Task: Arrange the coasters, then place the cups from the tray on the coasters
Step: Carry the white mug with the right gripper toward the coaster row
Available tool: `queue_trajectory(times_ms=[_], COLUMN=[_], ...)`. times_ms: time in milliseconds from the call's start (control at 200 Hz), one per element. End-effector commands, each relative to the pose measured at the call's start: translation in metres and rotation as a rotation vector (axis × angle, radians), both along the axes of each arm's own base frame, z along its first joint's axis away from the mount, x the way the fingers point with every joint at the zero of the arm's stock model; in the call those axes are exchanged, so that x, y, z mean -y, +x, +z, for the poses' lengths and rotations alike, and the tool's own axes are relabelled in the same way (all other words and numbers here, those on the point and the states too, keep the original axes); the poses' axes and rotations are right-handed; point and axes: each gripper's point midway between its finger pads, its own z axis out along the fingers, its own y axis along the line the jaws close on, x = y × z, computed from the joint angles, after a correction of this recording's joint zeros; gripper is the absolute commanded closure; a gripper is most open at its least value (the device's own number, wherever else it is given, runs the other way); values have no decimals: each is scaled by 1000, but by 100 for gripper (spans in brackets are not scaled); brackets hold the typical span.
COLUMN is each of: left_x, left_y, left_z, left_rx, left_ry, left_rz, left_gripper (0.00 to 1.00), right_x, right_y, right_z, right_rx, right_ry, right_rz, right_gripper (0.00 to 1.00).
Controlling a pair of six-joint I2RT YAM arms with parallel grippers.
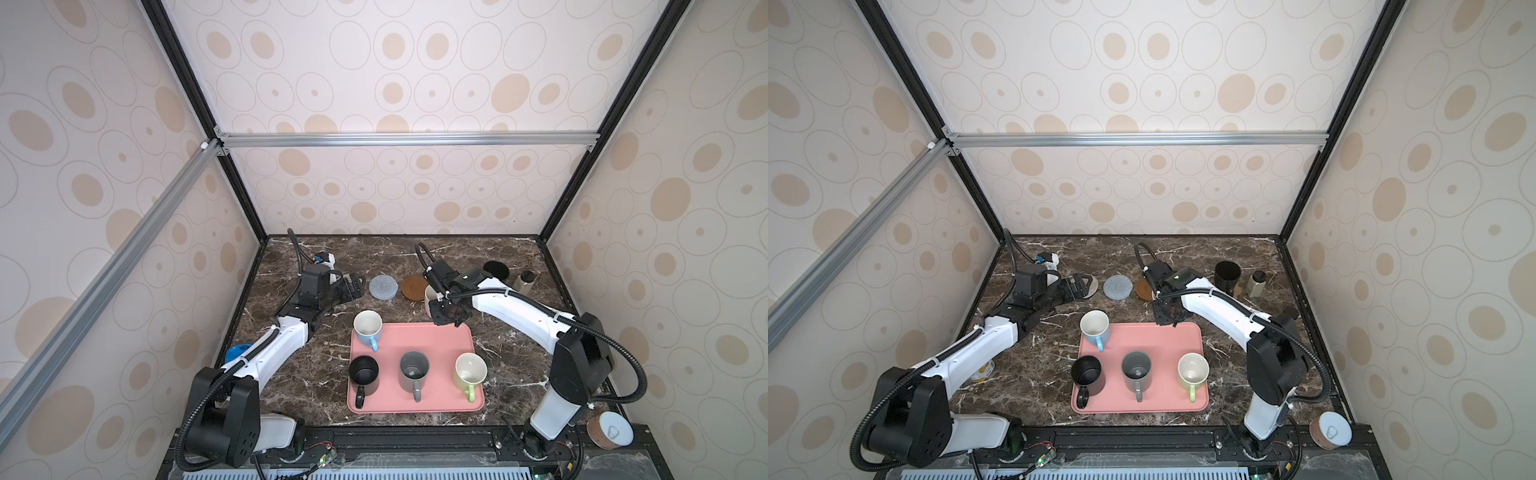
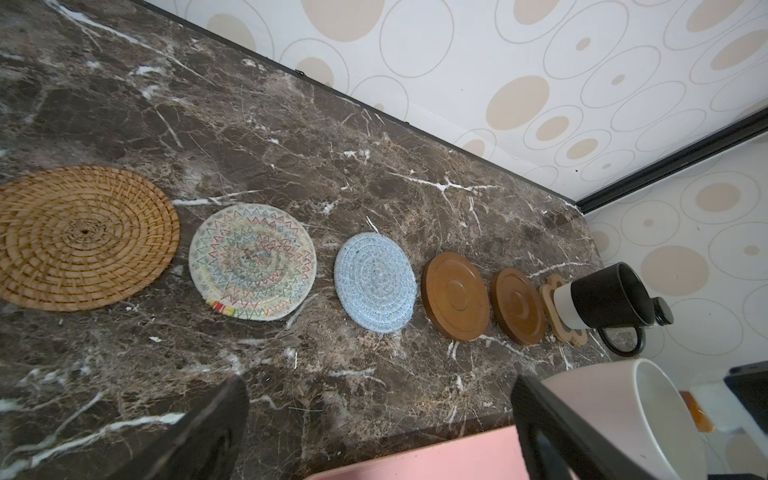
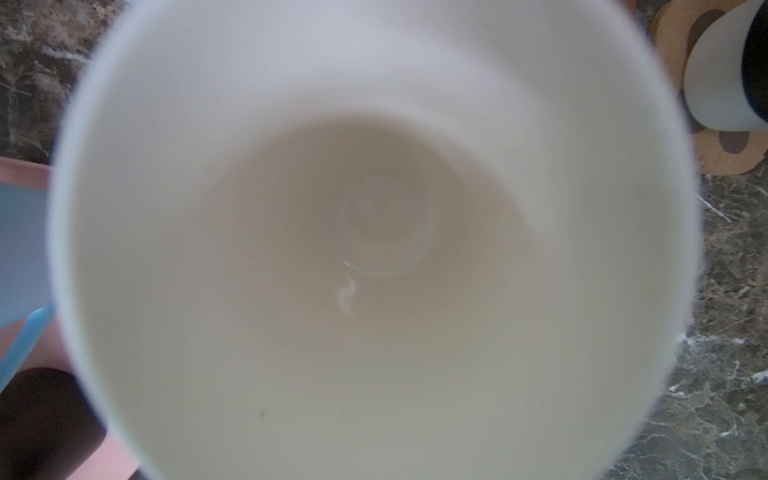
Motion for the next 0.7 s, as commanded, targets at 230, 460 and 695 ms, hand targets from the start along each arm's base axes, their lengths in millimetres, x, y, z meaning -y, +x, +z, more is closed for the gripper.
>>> queue_trajectory(times_ms=[230,460,695], left_x=[-2,-2,-2], left_y=[4,4,4], left_z=[20,21,22], left_rx=[57,61,62], left_ry=[-5,-6,-4], left_rz=[8,7,4], left_gripper=[0,0,0], right_x=[13,21,28], right_y=[16,27,37], right_z=[12,13,12], right_rx=[52,59,60], right_ry=[17,14,12], right_rz=[-19,-33,-47], right_gripper=[91,91,91])
